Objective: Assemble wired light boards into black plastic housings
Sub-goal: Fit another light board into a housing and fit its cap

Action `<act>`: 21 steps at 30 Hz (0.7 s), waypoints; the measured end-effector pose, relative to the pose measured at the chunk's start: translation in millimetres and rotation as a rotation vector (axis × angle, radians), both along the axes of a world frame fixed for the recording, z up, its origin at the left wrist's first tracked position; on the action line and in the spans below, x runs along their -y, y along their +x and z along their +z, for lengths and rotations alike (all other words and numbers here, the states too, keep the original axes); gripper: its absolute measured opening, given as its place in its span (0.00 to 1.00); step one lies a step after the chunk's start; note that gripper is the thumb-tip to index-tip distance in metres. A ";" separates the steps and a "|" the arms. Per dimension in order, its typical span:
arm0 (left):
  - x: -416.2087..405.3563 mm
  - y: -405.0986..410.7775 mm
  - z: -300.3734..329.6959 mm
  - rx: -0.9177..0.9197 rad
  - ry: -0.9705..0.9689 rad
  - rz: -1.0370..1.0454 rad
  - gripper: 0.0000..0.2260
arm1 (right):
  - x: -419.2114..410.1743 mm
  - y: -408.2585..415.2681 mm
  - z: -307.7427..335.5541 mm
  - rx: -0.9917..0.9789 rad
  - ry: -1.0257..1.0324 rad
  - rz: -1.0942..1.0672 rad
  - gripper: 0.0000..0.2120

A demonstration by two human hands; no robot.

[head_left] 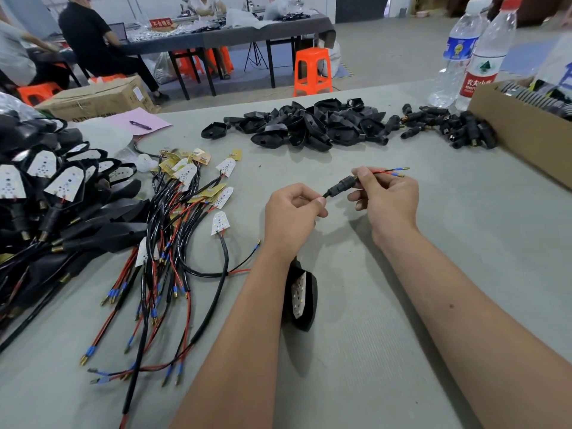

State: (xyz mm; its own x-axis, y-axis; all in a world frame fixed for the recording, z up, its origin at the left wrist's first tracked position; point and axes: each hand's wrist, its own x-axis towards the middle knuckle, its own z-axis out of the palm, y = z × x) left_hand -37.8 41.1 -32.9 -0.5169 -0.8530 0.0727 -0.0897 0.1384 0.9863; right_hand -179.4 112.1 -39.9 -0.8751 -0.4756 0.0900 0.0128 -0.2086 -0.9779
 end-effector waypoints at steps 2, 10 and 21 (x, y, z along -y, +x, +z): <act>-1.6 -1.9 0.3 0.036 -0.029 0.024 0.07 | 0.2 2.4 -0.5 -0.062 0.031 -0.045 0.05; -0.4 -4.7 -1.9 0.066 -0.096 0.072 0.08 | -0.5 3.3 0.6 -0.167 0.027 0.062 0.05; 0.0 -4.2 -6.6 -0.003 -0.126 -0.037 0.07 | -2.3 -0.6 -1.0 -0.073 -0.059 0.132 0.04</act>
State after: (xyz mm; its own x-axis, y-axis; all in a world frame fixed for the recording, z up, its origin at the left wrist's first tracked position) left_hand -42.0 41.1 -39.5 -0.5476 -0.8172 0.1795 -0.0794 0.2644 0.9611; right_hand -180.0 114.4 -40.9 -0.7957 -0.5777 0.1819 -0.0266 -0.2667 -0.9634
